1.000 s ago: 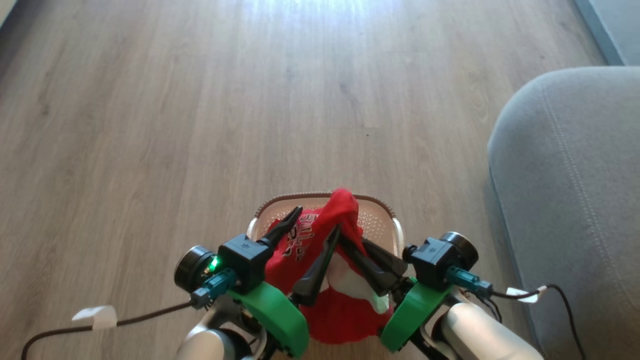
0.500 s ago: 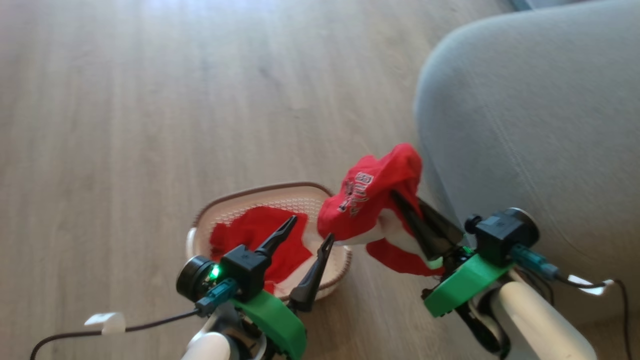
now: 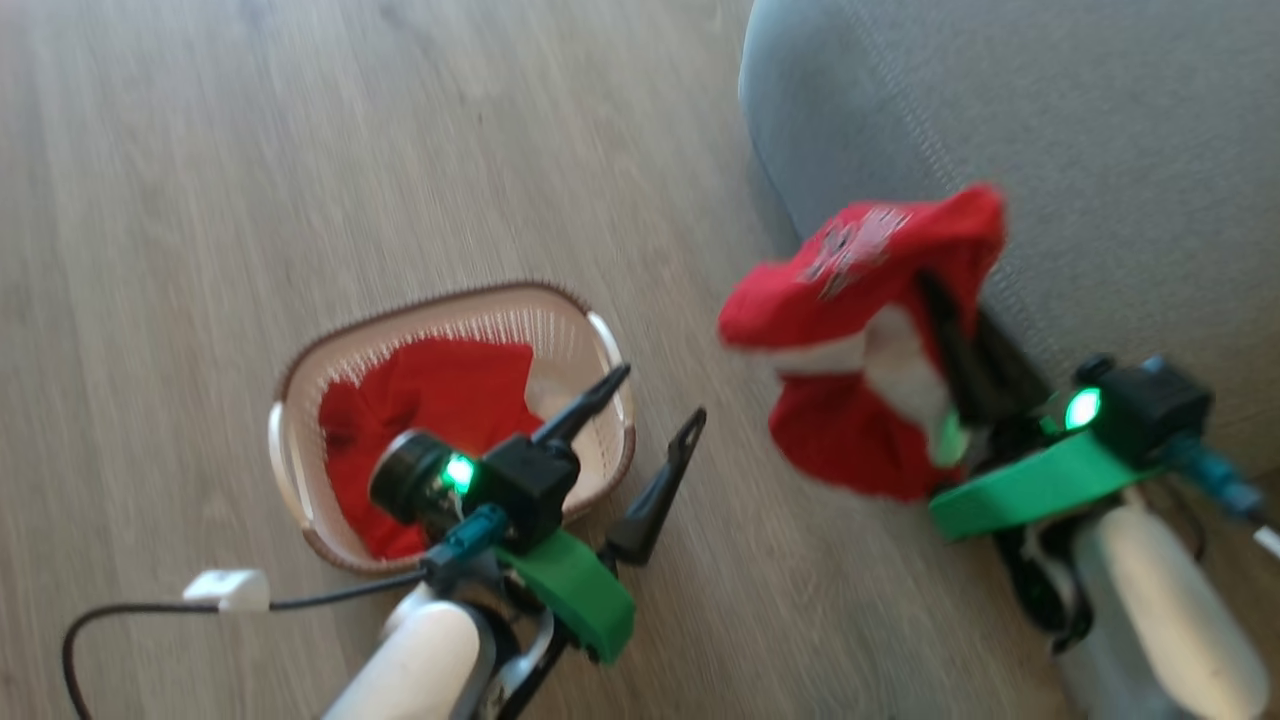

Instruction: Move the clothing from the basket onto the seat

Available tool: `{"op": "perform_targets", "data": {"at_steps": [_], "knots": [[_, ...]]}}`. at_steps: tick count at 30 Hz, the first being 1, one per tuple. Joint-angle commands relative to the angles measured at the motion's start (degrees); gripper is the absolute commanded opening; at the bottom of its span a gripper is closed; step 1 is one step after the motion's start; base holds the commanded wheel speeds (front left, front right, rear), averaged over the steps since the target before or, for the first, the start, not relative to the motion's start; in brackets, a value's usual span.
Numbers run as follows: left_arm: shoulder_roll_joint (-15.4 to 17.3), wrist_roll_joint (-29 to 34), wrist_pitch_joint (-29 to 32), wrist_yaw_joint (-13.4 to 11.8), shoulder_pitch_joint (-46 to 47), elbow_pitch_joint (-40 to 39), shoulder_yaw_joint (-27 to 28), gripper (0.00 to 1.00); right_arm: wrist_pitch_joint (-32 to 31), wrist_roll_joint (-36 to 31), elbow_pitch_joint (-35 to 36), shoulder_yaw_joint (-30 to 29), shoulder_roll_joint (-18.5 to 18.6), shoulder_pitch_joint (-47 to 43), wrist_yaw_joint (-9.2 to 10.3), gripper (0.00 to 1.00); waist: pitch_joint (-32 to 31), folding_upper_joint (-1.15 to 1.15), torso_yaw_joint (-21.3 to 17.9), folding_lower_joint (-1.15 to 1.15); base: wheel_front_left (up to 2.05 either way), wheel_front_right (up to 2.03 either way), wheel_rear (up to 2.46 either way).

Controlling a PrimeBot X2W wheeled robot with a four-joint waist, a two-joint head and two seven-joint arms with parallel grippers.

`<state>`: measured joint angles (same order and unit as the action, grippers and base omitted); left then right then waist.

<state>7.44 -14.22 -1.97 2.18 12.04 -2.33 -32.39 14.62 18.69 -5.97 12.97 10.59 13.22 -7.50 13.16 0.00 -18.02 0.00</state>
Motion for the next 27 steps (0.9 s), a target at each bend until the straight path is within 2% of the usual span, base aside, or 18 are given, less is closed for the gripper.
{"op": "perform_targets", "data": {"at_steps": [1,6,12,17,21,27], "knots": [[0.4,0.6,0.4,0.2,2.9,-2.5,1.7,1.00,0.4,0.3,2.1,-0.2,-0.1,3.2,0.01,0.00,4.3,0.00,1.0,0.00,0.00,0.00,0.00],[1.6,1.7,1.6,0.6,6.6,-4.2,2.1,1.00,0.4,0.3,-1.3,-6.4,0.9,12.4,0.01,0.00,11.5,0.00,2.9,0.00,0.00,0.00,0.00],[2.6,2.1,2.0,0.4,9.8,-5.1,3.6,1.00,-2.0,-0.6,-9.7,-15.4,4.8,30.3,0.01,0.00,18.4,0.00,5.3,0.00,0.00,0.00,0.00],[1.7,1.8,1.5,0.1,11.4,-5.1,3.6,1.00,-6.0,-2.6,-18.7,-27.1,9.8,44.6,0.01,0.00,22.6,0.00,9.4,0.00,0.00,0.00,0.00],[1.1,1.2,0.8,-0.3,11.5,-5.5,3.7,1.00,-8.4,-7.0,-24.5,-37.6,14.3,53.8,0.01,0.00,25.9,0.00,12.5,0.00,0.00,0.00,0.00],[1.3,0.9,0.0,-1.0,10.4,-5.7,4.0,1.00,-9.6,-14.6,-31.2,-50.7,16.7,61.1,0.01,0.00,29.5,0.00,15.2,0.00,0.00,0.00,0.00]]}}
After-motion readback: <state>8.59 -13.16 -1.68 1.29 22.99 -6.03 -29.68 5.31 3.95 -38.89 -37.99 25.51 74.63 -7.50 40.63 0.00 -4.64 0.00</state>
